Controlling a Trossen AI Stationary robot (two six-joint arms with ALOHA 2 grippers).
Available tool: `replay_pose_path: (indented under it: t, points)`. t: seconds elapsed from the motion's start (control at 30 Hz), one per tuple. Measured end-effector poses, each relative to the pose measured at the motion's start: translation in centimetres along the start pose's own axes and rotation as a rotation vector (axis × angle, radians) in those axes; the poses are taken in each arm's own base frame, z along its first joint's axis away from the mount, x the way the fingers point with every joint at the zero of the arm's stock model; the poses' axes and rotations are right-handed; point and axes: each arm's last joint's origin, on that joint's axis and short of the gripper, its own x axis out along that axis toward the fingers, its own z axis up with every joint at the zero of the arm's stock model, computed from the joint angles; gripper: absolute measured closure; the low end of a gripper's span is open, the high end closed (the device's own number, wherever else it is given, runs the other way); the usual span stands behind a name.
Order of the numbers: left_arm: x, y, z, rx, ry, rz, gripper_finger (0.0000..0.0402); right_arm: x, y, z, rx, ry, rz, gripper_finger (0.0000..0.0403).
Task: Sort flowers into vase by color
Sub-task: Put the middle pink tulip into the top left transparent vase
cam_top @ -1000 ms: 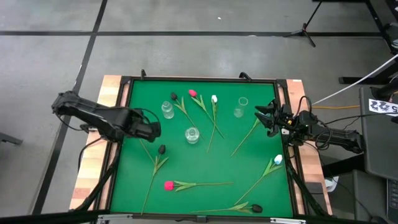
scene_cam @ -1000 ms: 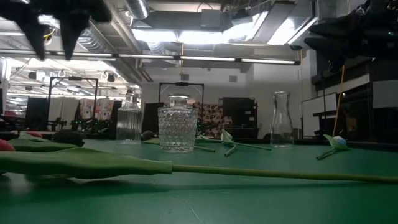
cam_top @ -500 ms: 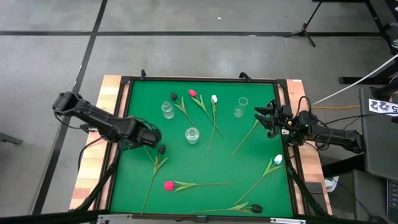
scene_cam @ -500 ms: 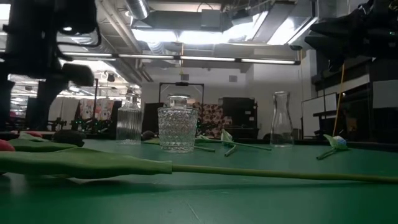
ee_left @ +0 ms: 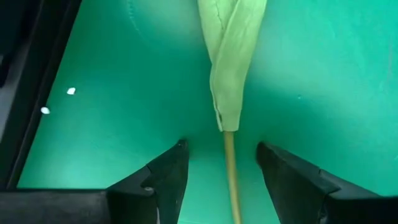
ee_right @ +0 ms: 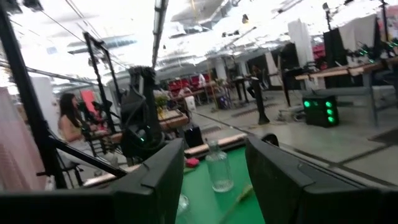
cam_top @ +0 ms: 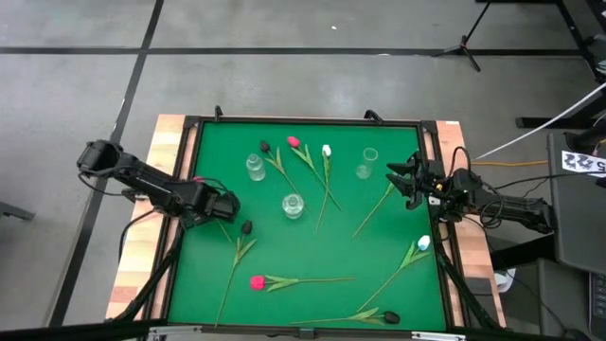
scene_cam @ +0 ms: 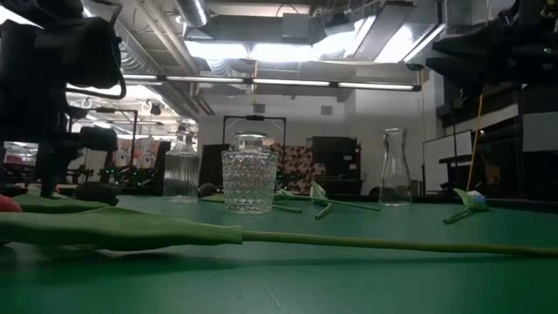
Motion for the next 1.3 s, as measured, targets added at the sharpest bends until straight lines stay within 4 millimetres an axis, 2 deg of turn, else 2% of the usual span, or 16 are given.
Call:
replay_pose_path:
  t: [0.13,0.4,0.57,0.73,0.97,1.13,1.3]
  points:
    - [-0.2,-0.1,0.4,-0.023,0.003,0.001,0.0252,0.0,-0.1,-0.2,-0.002,0.022,-0.014,0.0229]
    - [-0.5,-0.1,0.9,-0.023,-0.043,-0.038,0.0389,0.0,-0.1,-0.4,-0.002,0.035,-0.015,0.0229]
    - [-0.7,-0.3,0.8,-0.012,-0.048,-0.064,0.0392,0.0,-0.1,-0.4,-0.002,0.036,-0.015,0.0229]
    - [-2.7,-1.8,0.4,0.04,-0.129,-0.222,0.0397,0.0,-0.1,-0.6,-0.003,0.056,-0.02,0.0229]
    - [-6.7,-3.9,0.3,0.112,-0.319,-0.436,0.0399,0.0,-0.2,-0.8,-0.004,0.085,-0.027,0.0229]
    - [-10.5,-5.1,0.6,0.194,-0.543,-0.567,0.04,0.0,-0.2,-0.8,-0.005,0.085,-0.027,0.0229]
    - [-14.1,-6.4,1.4,0.329,-0.804,-0.625,0.0401,0.0,-0.2,-0.8,-0.005,0.085,-0.027,0.0229]
